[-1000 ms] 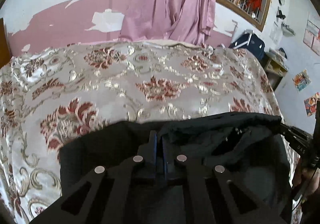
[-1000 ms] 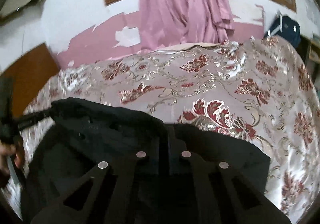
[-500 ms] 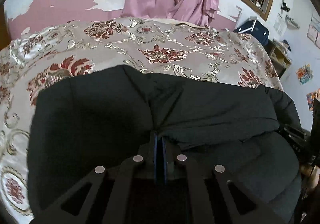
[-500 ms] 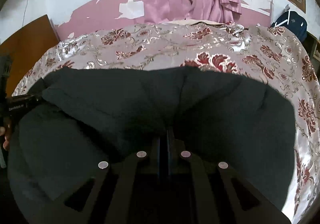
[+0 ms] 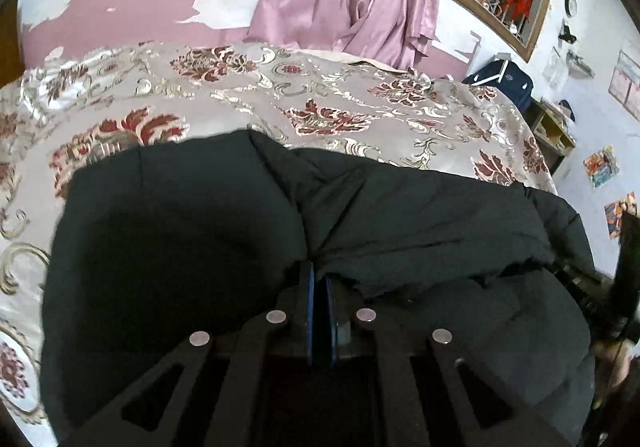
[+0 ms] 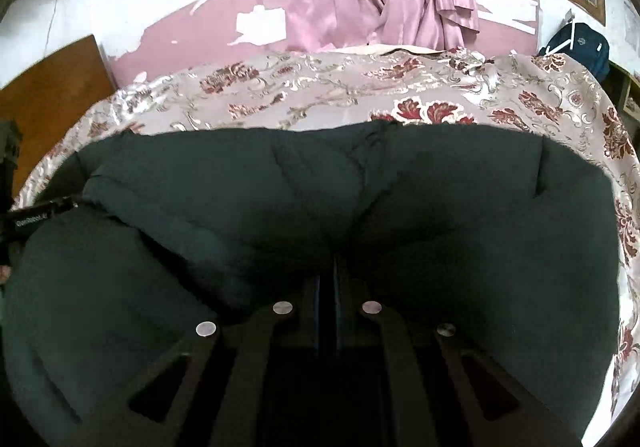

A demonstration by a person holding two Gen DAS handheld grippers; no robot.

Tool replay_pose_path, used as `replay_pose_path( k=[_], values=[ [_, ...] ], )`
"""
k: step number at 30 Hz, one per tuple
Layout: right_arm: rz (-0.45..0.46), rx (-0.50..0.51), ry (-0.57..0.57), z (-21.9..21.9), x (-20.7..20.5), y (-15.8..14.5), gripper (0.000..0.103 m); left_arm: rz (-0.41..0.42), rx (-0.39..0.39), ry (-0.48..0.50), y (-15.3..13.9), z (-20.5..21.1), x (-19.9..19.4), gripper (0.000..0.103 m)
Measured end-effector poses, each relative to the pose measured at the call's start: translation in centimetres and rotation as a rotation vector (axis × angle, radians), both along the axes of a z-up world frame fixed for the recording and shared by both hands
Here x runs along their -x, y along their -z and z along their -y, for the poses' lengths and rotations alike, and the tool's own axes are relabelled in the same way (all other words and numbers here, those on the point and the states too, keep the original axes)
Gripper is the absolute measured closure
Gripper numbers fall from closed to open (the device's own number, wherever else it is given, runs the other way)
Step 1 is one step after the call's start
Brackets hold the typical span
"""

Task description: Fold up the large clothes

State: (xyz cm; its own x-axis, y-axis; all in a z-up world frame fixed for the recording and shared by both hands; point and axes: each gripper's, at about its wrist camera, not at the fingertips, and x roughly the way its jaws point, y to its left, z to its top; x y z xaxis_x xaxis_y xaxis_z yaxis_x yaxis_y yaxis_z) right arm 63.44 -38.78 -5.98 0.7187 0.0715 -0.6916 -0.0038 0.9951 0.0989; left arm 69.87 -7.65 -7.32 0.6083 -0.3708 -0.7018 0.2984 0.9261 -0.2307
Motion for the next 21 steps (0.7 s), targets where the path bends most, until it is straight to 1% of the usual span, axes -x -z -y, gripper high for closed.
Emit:
replay_pose_path(
  k=[2,4,6,10,12,14,16,18,19,21],
  values=[
    [0.011,-0.017,-0.014,0.3,0.4,-1.2,0.096,0.008,-0.044,0.012,-0.2,0.5,0.1,0.097],
    [0.040,-0.035,-0.017,0.9,1.1,-3.1,0.087,0.010,-0.060,0.013,-0.3,0.8,0.1,0.097],
    [0.063,-0.047,-0.016,1.4,1.6,-4.9,0.080,0.012,-0.059,0.015,-0.5,0.7,0.0,0.097],
    [0.119,-0.070,-0.023,1.9,1.1,-8.7,0.078,0.011,-0.055,0.017,-0.8,0.6,0.1,0.097],
    [0.138,-0.094,-0.022,1.6,0.0,-10.1,0.078,0.008,-0.057,0.022,-1.0,0.6,0.2,0.097],
    [0.095,-0.124,-0.040,0.7,-2.0,-10.1,0.078,0.011,-0.051,0.035,-1.5,0.4,0.4,0.097],
    [-0.005,-0.155,-0.077,-0.6,-4.4,-8.5,0.078,0.009,-0.046,0.046,-2.3,0.0,0.8,0.095],
    [-0.092,-0.165,-0.111,-1.8,-5.5,-6.5,0.078,0.007,-0.050,0.058,-3.3,-0.6,1.5,0.095],
    [-0.116,-0.151,-0.129,-2.5,-5.5,-5.7,0.078,0.011,-0.045,0.068,-3.8,-0.9,1.9,0.095],
    [-0.120,-0.114,-0.146,-3.4,-4.9,-4.7,0.078,0.040,-0.017,0.092,-4.7,-1.5,2.7,0.094]
  ],
)
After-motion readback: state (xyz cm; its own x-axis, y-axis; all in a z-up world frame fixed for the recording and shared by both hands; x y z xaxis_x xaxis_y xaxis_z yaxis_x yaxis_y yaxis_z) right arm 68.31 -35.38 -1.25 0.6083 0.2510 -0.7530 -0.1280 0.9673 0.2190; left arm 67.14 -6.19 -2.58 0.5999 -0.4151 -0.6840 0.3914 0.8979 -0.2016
